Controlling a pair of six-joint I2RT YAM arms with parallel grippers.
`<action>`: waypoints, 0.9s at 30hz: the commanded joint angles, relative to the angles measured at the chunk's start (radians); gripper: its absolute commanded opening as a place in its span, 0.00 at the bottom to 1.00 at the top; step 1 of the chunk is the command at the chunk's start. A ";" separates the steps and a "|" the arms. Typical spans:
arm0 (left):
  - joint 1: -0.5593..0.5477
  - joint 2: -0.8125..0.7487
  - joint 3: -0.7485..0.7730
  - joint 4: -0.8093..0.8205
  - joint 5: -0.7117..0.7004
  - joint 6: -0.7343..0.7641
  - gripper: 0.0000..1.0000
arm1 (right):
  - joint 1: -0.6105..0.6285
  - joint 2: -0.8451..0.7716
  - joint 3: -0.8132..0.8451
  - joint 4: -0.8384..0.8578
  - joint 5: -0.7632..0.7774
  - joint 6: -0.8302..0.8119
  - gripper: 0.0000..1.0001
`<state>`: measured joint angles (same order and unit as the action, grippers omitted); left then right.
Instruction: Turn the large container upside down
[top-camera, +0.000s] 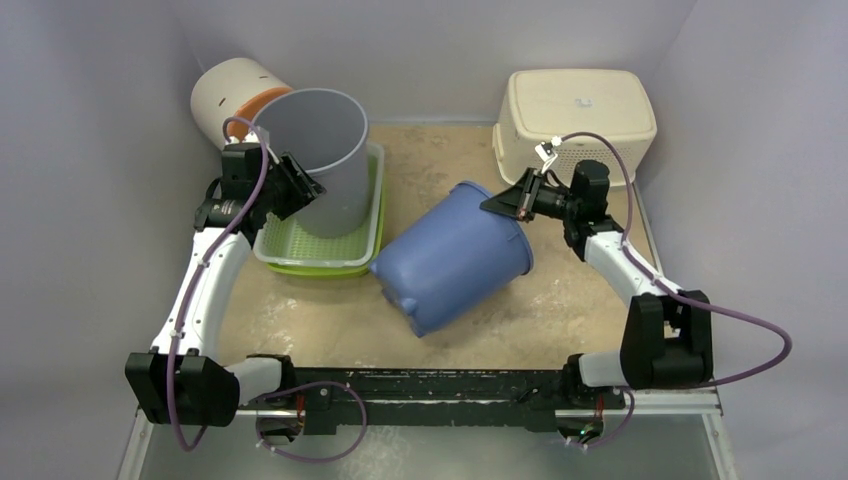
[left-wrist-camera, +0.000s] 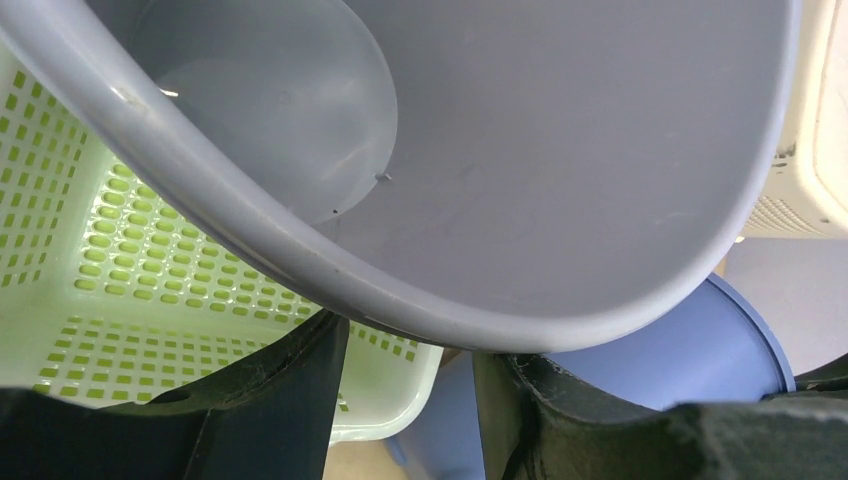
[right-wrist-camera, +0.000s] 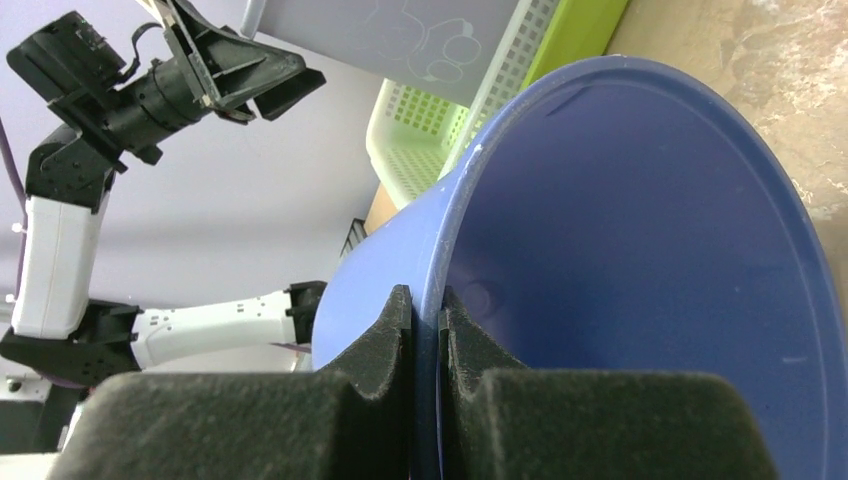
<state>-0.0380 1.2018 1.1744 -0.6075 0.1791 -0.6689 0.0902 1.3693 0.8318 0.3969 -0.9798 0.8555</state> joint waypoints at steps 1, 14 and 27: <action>0.010 0.002 0.042 0.059 0.002 0.012 0.48 | -0.068 0.055 0.019 -0.185 -0.010 -0.218 0.06; 0.013 0.010 0.039 0.056 0.000 0.015 0.48 | -0.286 0.294 0.031 -0.209 -0.108 -0.384 0.07; 0.015 0.038 0.058 0.076 0.022 0.014 0.48 | -0.207 0.080 0.241 -0.475 0.116 -0.583 0.41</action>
<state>-0.0330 1.2366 1.1767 -0.5949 0.1837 -0.6682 -0.1165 1.4494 1.0008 0.1017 -1.1133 0.4503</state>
